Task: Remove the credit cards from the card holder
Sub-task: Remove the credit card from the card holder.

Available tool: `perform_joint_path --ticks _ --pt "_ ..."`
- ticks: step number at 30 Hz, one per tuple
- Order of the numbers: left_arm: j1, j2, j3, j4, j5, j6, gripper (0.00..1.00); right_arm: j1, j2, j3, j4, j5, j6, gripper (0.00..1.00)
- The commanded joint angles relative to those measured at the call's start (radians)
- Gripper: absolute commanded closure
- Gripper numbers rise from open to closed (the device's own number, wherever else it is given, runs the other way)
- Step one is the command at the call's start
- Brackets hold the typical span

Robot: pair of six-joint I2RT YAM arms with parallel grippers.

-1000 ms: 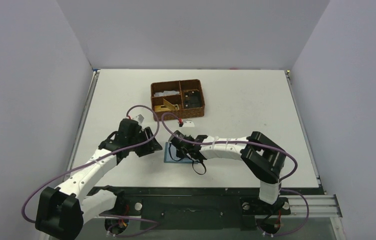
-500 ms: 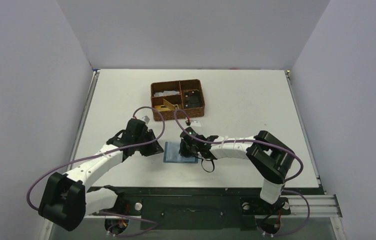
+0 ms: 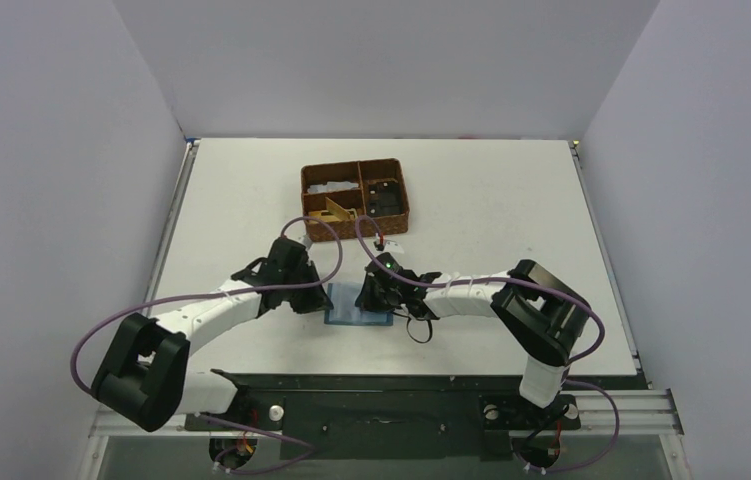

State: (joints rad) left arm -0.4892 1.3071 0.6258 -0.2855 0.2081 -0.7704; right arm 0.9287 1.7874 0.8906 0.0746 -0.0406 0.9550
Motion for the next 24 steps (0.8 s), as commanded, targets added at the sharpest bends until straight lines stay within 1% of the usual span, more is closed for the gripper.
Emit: perform_joint_path --ticks 1,18,24 --pt "-0.005 0.029 0.045 0.072 -0.012 0.003 1.0 -0.003 0.012 -0.031 -0.033 -0.007 -0.006 1.0" --pt "-0.033 0.123 0.06 0.128 -0.001 -0.009 1.0 -0.007 0.01 -0.033 -0.031 -0.004 -0.01 1.0" --pt "-0.059 0.139 0.077 0.13 0.003 -0.016 1.0 -0.007 0.001 -0.027 -0.036 -0.002 -0.015 1.0"
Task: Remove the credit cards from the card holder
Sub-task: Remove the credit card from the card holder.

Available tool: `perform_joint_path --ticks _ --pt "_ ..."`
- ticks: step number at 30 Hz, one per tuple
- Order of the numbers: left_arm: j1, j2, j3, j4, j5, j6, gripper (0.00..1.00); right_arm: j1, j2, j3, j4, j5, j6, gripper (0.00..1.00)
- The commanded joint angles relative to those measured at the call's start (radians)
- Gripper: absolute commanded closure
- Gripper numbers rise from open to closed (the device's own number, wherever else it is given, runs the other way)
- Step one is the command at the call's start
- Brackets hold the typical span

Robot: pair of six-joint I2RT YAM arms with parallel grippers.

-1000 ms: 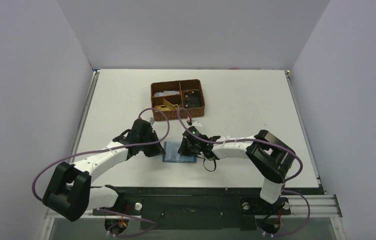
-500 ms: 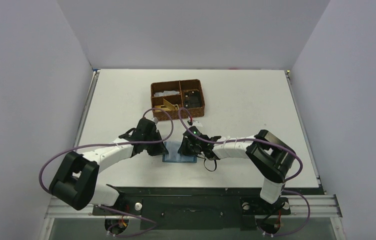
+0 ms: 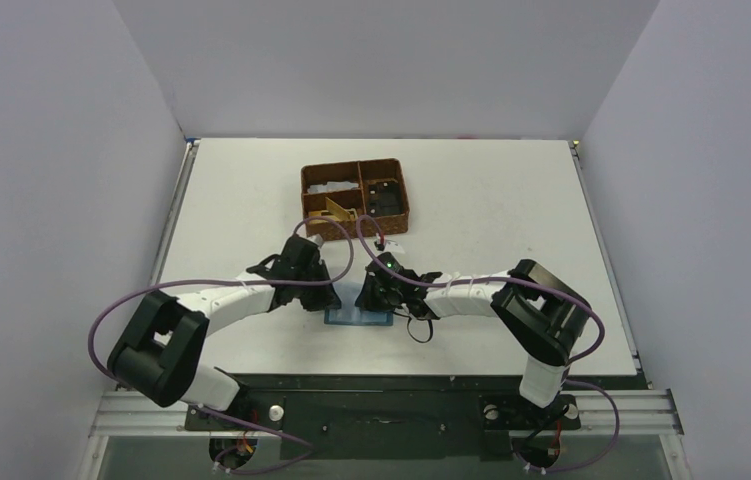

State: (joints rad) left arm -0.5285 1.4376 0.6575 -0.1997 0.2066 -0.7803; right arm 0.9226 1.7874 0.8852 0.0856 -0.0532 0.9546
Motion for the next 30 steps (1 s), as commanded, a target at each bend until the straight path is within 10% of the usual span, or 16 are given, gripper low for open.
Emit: perform_joint_path --ticks 1,7,14,30 --pt "-0.021 0.01 0.049 0.044 0.004 -0.007 1.0 -0.001 -0.002 -0.017 -0.049 0.012 -0.017 1.0" --pt "-0.033 0.013 0.055 0.048 0.005 -0.019 1.0 -0.001 -0.043 0.013 -0.105 0.032 -0.031 0.98" --pt "-0.043 0.021 0.057 0.057 0.006 -0.025 1.0 -0.001 -0.135 0.033 -0.176 0.063 -0.037 0.67" --pt "-0.128 0.074 0.132 0.09 0.016 -0.061 1.0 -0.017 -0.468 -0.049 -0.418 0.309 0.028 0.5"
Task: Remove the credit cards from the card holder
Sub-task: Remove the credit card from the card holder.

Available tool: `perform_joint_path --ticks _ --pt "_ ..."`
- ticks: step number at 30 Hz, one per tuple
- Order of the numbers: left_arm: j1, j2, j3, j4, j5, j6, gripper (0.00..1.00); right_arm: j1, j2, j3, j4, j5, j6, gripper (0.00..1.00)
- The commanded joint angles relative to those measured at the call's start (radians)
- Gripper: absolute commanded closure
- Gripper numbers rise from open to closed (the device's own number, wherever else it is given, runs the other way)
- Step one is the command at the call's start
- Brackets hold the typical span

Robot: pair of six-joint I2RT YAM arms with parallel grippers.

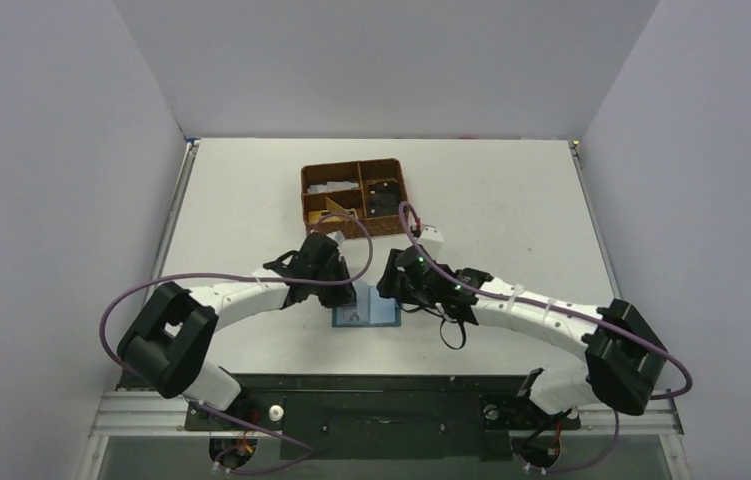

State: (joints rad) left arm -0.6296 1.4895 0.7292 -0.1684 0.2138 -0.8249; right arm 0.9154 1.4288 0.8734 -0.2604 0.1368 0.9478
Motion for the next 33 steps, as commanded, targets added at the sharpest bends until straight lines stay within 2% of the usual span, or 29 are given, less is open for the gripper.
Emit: perform_joint_path --ticks 1,8,16,27,33 --pt "-0.039 0.036 0.071 0.061 0.006 -0.02 1.0 -0.011 -0.126 -0.045 -0.083 0.128 0.047 0.49" --pt "-0.096 0.134 0.113 0.115 0.002 -0.039 1.0 -0.013 -0.262 -0.122 -0.121 0.175 0.077 0.48" --pt "-0.111 0.202 0.142 0.126 0.0 -0.043 1.0 -0.01 -0.283 -0.147 -0.118 0.163 0.081 0.49" --pt "-0.058 0.035 0.143 -0.021 -0.054 0.013 1.0 0.011 -0.159 -0.042 -0.085 0.104 0.042 0.49" --pt "0.053 -0.093 0.062 -0.088 -0.064 0.071 0.9 0.048 -0.047 0.044 -0.058 0.063 0.032 0.49"
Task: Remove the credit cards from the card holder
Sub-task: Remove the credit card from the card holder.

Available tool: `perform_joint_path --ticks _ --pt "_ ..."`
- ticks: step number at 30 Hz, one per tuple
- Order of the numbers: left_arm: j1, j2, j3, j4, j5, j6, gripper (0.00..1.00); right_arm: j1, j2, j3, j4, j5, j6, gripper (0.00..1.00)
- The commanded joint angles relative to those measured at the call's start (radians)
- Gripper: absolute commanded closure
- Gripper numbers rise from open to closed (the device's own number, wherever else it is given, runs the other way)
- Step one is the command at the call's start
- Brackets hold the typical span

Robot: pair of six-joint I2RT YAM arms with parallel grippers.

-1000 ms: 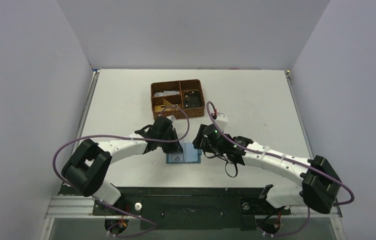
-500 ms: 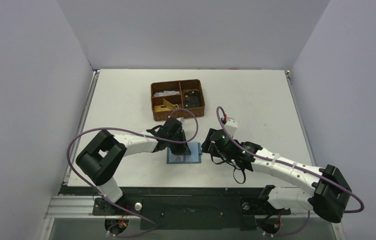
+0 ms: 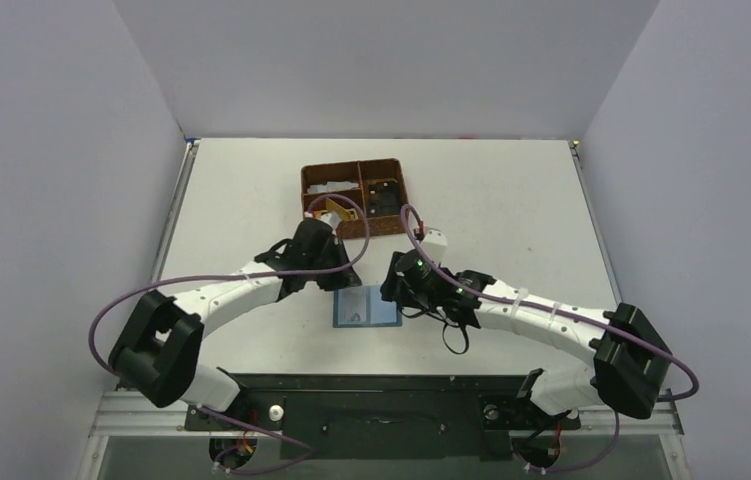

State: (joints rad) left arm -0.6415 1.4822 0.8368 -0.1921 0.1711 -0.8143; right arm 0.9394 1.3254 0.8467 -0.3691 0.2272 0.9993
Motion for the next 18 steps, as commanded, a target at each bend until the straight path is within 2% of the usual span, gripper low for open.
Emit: perform_joint_path --ticks 1,8,13,18 --pt "0.077 -0.105 -0.051 -0.069 -0.017 0.066 0.89 0.027 0.068 0.087 0.055 -0.044 -0.022 0.49" --pt "0.134 -0.15 -0.107 -0.084 0.025 0.105 0.67 0.029 0.21 0.122 0.163 -0.146 -0.019 0.44" --pt "0.135 -0.145 -0.125 -0.061 0.049 0.107 0.6 0.004 0.287 0.123 0.254 -0.215 -0.005 0.43" --pt "0.135 -0.123 -0.143 -0.037 0.055 0.102 0.6 -0.014 0.338 0.106 0.309 -0.268 0.02 0.48"
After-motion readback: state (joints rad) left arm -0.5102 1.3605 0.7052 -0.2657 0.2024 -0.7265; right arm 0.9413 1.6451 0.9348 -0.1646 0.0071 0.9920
